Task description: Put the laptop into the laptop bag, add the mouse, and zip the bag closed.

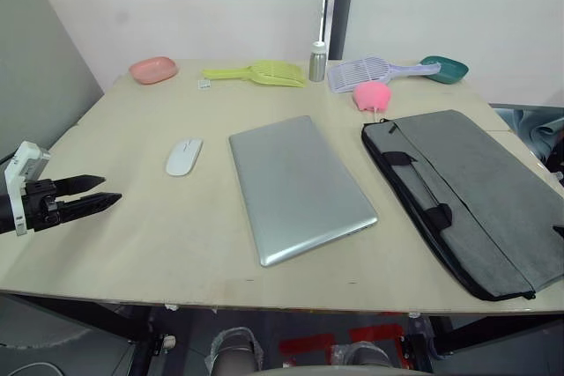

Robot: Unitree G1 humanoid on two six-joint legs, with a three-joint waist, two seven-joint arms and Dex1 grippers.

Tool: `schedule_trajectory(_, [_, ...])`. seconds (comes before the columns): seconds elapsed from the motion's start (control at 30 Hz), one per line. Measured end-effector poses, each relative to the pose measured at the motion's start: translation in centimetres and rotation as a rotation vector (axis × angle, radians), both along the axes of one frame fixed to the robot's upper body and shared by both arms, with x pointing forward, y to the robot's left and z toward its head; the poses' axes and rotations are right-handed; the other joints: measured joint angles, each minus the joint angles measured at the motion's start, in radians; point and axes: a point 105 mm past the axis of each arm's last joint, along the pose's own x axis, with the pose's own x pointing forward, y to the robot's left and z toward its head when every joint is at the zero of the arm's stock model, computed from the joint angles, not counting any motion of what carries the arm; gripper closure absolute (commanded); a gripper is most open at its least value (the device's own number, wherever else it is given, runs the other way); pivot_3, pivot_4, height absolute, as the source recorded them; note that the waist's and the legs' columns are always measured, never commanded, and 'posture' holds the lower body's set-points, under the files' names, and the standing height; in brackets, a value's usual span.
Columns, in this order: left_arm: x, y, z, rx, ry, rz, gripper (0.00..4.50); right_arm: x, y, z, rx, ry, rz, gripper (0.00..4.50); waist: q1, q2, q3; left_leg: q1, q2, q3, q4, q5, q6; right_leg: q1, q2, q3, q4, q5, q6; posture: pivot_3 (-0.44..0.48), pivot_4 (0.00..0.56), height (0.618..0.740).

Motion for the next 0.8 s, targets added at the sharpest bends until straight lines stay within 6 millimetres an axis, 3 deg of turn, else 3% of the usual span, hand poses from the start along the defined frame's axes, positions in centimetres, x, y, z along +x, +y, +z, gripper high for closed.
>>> schedule_trajectory(0.8, [0.1,-1.0,-0.5,-0.027,0.004,-0.027,0.07,0.9,0.6,0.8,-0.014,-0.031,0.014,0.00,0.000,0.000,0.000,0.000,0.000,0.000,0.000,0.000,0.000,0.000,0.000,0.000,0.000,0.000,0.000,0.000,0.150,0.740])
